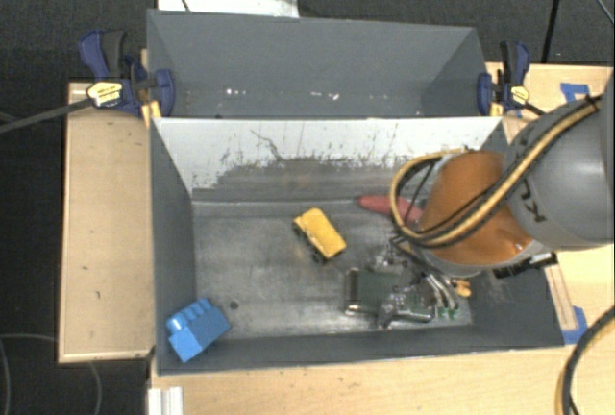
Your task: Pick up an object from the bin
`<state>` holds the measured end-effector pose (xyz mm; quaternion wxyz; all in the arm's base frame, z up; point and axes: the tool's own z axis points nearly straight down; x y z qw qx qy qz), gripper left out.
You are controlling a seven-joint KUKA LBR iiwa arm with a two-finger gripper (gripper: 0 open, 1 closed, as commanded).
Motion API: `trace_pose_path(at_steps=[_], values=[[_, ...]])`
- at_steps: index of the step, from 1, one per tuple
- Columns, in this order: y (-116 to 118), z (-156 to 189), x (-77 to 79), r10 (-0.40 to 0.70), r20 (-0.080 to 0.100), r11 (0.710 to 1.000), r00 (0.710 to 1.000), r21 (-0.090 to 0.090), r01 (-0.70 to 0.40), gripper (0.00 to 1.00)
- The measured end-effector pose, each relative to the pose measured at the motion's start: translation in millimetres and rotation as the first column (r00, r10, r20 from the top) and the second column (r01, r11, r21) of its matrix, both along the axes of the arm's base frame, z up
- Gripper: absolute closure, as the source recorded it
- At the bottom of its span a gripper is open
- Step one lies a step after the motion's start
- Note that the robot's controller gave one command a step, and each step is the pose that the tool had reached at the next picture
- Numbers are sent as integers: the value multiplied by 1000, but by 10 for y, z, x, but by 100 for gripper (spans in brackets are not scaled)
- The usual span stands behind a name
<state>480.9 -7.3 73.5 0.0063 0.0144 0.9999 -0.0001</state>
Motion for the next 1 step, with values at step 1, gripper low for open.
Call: trace_pose_path(at_steps=[1], values=[[0, 0, 0, 0, 0, 1000, 1000, 0, 0, 100]])
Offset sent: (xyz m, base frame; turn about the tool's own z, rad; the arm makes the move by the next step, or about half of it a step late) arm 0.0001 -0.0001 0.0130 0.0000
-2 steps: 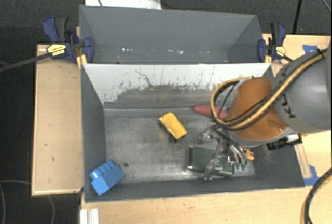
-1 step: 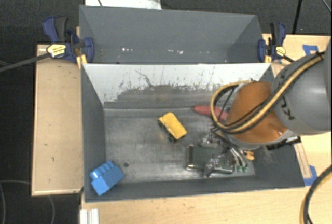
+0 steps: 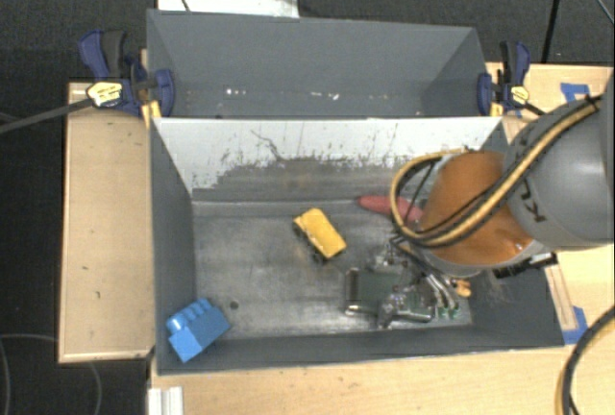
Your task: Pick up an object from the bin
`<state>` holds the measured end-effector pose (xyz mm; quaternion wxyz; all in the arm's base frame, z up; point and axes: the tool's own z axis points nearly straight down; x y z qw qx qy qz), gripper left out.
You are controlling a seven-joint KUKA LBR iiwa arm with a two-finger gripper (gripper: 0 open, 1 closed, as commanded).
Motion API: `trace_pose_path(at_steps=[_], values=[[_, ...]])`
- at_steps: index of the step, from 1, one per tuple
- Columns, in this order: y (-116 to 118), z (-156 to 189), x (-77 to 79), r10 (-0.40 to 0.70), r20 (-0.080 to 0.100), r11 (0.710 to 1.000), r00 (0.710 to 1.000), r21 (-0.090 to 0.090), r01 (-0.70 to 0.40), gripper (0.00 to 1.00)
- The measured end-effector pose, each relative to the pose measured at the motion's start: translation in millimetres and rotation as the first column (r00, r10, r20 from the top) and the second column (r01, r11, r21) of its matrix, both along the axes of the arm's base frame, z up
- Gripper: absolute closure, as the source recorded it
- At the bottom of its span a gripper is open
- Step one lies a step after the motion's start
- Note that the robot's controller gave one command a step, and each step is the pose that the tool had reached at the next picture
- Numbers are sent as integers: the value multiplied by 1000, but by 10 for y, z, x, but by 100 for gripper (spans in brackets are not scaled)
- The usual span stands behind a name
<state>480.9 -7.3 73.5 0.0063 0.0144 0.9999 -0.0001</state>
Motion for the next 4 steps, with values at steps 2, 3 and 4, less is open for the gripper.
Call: trace_pose_path(at_steps=[2, 3, 4], values=[[-2, 37, -3, 0, -7, 1000, 1000, 0, 0, 100], [0, 45, -1, 0, -9, 1000, 1000, 0, 0, 100], [1, 84, -11, 0, -13, 1000, 1000, 0, 0, 100]])
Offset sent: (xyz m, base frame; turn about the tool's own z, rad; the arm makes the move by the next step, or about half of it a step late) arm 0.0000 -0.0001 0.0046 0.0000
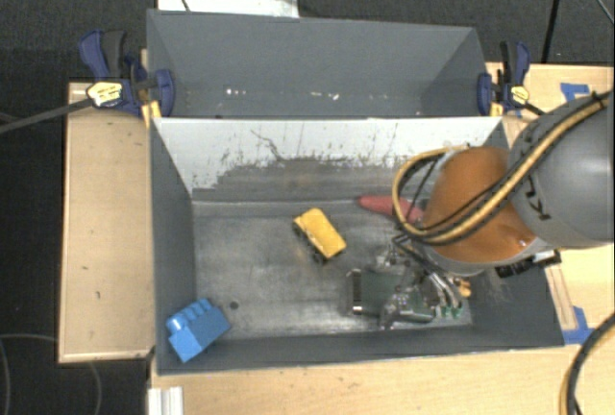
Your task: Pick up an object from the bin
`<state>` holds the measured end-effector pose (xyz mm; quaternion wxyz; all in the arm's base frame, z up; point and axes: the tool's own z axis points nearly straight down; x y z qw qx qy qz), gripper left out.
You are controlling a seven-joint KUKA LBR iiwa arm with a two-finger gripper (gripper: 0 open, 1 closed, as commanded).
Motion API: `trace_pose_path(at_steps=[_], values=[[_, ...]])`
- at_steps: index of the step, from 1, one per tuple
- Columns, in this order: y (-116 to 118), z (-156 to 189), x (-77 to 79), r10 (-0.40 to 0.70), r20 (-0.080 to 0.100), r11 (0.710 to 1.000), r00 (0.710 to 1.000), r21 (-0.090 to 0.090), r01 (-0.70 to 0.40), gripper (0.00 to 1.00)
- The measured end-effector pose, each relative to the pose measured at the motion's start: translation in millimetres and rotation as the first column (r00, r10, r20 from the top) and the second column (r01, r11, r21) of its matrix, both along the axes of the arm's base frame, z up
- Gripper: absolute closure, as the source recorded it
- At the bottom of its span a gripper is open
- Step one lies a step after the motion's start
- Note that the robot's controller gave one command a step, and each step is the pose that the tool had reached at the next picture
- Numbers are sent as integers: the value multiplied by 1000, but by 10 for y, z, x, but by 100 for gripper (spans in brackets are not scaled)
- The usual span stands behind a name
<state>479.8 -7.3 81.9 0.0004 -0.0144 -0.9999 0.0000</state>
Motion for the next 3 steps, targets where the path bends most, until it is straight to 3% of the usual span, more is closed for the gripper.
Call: trace_pose_path(at_steps=[3], values=[[1, 346, -8, 0, -2, 1000, 1000, 0, 0, 100]])
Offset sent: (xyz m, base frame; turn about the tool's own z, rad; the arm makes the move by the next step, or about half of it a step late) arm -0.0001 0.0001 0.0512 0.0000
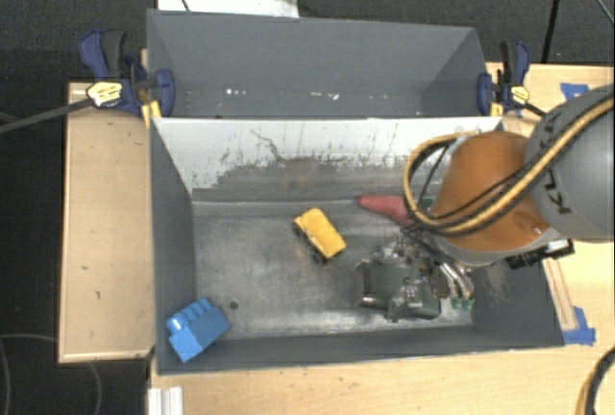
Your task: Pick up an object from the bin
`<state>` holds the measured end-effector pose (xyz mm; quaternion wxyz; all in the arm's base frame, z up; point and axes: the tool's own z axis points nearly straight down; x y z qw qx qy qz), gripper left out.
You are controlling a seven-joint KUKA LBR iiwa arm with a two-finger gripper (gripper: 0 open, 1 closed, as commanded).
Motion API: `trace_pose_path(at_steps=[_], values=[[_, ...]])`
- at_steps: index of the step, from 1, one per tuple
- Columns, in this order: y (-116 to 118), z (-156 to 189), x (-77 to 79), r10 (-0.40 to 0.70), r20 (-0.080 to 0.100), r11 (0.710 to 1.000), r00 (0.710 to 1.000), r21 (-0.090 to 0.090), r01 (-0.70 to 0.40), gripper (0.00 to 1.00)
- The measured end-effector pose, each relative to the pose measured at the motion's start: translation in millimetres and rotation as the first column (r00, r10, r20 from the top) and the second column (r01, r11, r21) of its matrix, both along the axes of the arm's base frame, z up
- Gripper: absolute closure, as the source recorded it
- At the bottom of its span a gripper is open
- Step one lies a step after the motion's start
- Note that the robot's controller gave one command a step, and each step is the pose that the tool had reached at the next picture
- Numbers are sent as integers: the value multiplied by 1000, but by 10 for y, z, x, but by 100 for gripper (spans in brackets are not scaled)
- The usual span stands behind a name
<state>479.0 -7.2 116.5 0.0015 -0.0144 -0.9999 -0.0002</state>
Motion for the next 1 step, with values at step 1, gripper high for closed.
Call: trace_pose_path(at_steps=[1], values=[[0, 144, 3, 0, 1, 1000, 1000, 0, 0, 100]])
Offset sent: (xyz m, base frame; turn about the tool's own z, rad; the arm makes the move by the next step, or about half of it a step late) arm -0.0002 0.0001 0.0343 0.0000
